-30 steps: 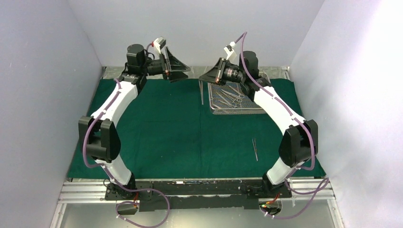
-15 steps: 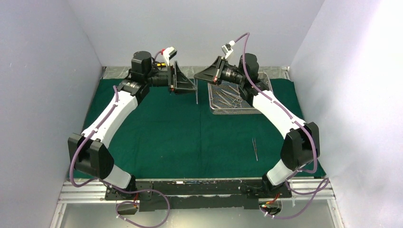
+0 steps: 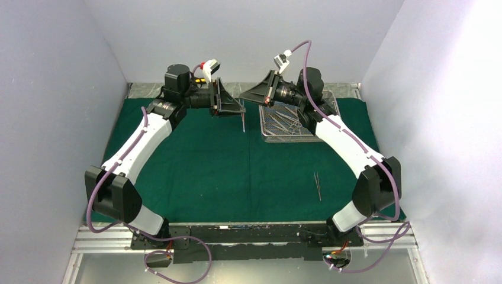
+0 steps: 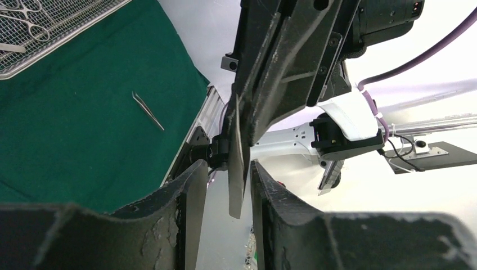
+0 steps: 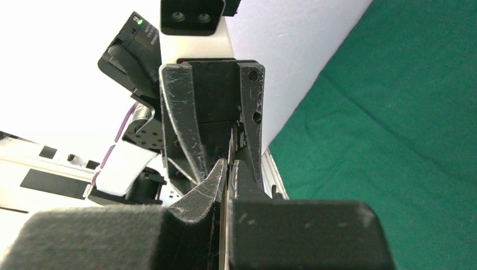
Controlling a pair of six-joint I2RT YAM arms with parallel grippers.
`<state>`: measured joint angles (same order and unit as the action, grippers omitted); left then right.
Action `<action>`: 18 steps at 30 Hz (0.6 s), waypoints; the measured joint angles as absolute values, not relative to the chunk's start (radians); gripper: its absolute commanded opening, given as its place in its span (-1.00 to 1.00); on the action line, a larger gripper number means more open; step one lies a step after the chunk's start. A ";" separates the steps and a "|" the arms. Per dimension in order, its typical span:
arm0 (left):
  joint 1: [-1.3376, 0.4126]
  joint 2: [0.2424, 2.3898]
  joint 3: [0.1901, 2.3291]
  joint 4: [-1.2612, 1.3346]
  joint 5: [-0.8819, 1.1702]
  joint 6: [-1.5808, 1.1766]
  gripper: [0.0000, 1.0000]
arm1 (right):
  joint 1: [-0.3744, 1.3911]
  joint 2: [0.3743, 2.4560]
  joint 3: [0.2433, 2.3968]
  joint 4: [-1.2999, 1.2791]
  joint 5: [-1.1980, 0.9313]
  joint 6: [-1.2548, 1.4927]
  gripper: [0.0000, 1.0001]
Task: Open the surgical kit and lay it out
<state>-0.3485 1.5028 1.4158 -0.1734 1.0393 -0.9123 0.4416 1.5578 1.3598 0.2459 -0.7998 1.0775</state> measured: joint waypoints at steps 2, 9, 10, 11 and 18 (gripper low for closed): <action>-0.348 1.503 1.416 -0.171 1.039 -0.921 -0.45 | 0.443 1.553 1.358 0.247 -0.801 1.078 -1.00; -0.348 1.503 1.397 -0.080 1.060 -1.002 -0.97 | 0.447 1.551 1.359 0.229 -0.802 1.078 -0.78; -0.348 1.503 1.388 -0.062 1.065 -1.018 -1.00 | 0.447 1.551 1.359 0.224 -0.799 1.077 -0.60; -0.348 1.503 1.381 -0.051 1.066 -1.028 -1.00 | 0.447 1.551 1.359 0.216 -0.796 1.077 -0.39; -0.348 1.502 1.386 -0.115 1.015 -0.995 -1.00 | 0.455 1.542 1.375 0.056 -0.726 1.010 0.42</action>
<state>-0.3485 1.5021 1.3861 -0.1150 1.0149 -0.9955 0.4545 1.5417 1.3754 0.0555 -0.7258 1.0100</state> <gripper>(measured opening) 0.045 0.630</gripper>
